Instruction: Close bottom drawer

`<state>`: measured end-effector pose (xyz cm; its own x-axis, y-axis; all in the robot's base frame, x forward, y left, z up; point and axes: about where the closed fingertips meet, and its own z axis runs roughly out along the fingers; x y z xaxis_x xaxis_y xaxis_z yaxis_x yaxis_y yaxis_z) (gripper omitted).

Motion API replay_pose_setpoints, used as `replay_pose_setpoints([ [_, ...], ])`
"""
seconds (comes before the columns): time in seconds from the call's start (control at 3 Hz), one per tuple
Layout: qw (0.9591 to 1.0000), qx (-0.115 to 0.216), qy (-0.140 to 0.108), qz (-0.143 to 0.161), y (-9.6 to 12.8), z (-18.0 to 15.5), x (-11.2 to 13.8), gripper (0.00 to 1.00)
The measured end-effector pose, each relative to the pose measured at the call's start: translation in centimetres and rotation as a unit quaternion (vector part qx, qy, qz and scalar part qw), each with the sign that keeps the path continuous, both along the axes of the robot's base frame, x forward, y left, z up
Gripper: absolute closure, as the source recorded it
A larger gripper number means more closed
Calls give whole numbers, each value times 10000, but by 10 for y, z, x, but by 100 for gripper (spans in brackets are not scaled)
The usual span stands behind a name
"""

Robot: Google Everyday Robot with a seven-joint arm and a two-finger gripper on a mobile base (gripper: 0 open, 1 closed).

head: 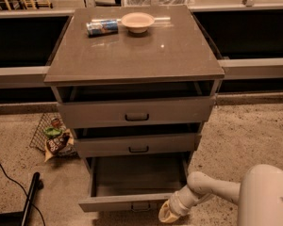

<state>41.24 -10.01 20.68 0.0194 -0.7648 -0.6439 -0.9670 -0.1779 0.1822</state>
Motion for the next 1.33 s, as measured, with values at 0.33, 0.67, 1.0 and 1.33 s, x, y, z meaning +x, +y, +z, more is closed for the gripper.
replay_pose_setpoints([
  [0.33,9997,-234,-103,50,-18,-21,9,100],
  [0.67,9987,-424,-278,106,-33,-34,23,100],
  [1.0,9986,-429,-283,103,-33,-35,23,82],
  [1.33,9986,-429,-283,103,-33,-35,23,58],
])
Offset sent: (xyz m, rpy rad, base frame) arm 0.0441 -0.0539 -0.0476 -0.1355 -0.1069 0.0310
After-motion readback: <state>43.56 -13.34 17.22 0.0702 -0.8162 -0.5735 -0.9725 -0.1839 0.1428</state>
